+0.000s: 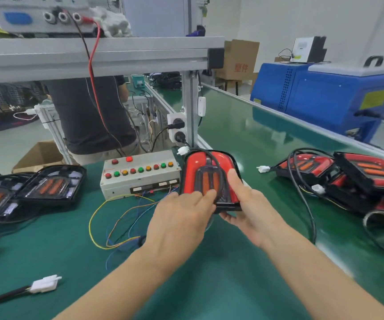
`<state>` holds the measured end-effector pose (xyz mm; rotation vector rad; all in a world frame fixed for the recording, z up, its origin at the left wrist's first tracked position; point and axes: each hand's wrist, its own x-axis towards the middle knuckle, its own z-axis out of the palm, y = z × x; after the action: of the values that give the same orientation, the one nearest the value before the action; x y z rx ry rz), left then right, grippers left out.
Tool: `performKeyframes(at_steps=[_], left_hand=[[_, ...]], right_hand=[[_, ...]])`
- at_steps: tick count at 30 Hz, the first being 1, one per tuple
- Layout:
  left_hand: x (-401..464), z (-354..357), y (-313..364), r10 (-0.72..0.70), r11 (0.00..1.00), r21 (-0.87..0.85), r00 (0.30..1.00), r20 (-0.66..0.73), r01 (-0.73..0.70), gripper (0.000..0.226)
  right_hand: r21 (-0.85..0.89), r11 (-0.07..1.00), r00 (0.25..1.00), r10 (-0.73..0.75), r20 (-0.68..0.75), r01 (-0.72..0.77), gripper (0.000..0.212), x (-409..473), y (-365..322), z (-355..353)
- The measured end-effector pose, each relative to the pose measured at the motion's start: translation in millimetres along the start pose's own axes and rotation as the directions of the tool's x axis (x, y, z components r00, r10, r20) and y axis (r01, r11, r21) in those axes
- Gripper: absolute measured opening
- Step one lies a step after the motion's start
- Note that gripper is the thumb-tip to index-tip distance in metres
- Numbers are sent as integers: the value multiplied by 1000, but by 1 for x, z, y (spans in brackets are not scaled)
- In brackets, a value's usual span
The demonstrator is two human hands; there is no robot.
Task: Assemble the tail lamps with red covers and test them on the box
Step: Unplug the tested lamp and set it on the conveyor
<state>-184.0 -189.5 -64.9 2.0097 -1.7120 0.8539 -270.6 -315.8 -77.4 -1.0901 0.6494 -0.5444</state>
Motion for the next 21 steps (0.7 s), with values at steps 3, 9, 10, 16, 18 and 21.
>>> performKeyframes(at_steps=[3,9,10,16,18,21], left_hand=[[-6,3,7,68,997,19,997,30,-69,21],[-11,-12,10,-7,974,-224,1000,-7,5,40],[-12,-17,7,-43,963,-268,998,-52,28,41],[-28,-11,-29,-345,852,-407,938,38,330,50],[-35,1,-41,-319,868,-339,931,176,362,56],[-56,25,-56,-230,919,-260,938,258,297,44]], right_hand=[[18,1000,1000,-14,-1,14,28,-1,4,-1],[53,995,994,-83,-67,86,12,1,-1,-7],[70,993,992,-89,-86,96,11,3,-8,-11],[165,964,952,-163,-258,210,29,13,-68,-46],[185,949,925,-185,-331,255,27,15,-86,-60],[196,931,879,-199,-433,308,30,21,-110,-84]])
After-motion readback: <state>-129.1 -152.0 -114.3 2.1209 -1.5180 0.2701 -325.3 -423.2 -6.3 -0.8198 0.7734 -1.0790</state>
